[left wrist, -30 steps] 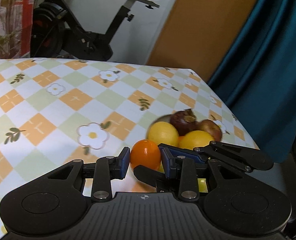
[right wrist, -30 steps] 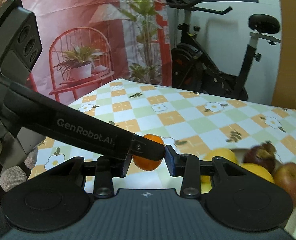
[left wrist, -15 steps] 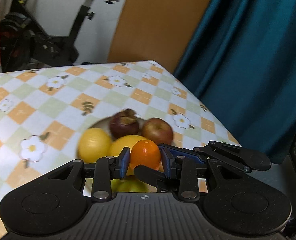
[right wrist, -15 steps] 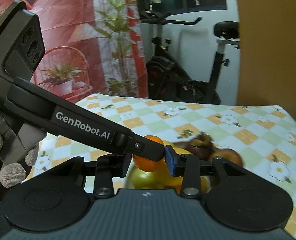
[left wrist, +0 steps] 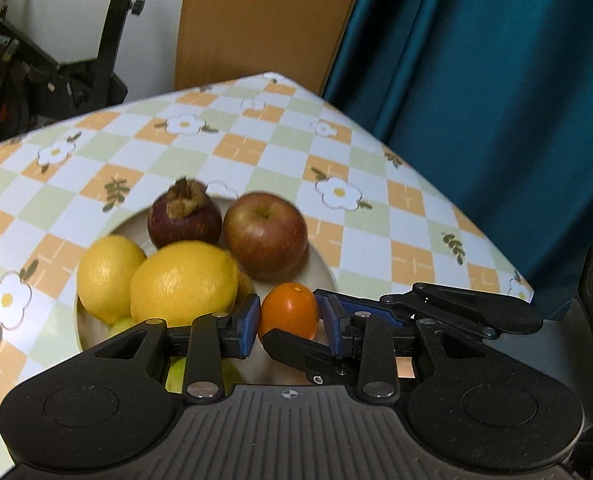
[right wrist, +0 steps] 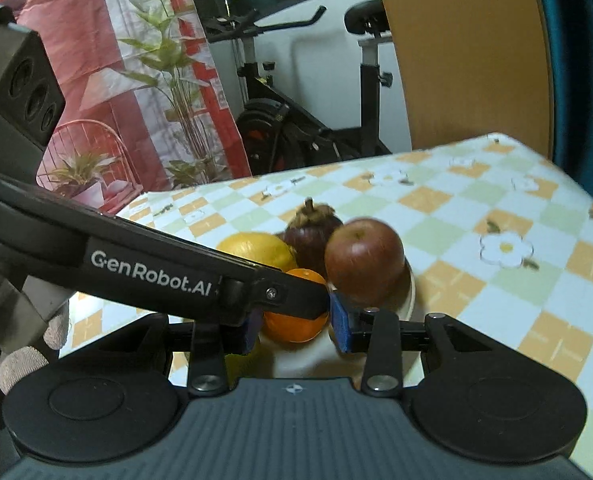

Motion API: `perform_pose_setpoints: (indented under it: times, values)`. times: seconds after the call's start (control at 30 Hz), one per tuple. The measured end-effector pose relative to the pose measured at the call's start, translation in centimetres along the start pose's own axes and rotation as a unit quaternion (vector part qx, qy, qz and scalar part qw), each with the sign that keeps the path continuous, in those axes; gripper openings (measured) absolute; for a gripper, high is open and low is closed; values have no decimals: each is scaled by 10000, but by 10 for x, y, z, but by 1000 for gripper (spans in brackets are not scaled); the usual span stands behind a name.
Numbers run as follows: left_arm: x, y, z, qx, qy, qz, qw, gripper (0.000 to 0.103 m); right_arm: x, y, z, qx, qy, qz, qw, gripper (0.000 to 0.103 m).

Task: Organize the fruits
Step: 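Carry the tangerine with the left tool over the plate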

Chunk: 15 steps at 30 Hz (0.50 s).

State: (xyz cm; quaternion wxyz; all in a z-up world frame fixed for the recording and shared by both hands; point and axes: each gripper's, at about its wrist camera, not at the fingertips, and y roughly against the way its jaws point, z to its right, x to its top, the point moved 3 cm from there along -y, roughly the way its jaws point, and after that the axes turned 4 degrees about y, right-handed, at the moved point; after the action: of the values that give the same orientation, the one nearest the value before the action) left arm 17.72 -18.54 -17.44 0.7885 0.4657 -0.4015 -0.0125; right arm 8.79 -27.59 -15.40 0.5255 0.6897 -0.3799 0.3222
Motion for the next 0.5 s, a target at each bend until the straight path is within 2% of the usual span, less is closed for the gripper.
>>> perform_pose_setpoints:
  times: [0.5]
  values:
    - [-8,-10,-11,39,130,-133,9998,36,-12,-15,-5,56,2,-362,9993,39]
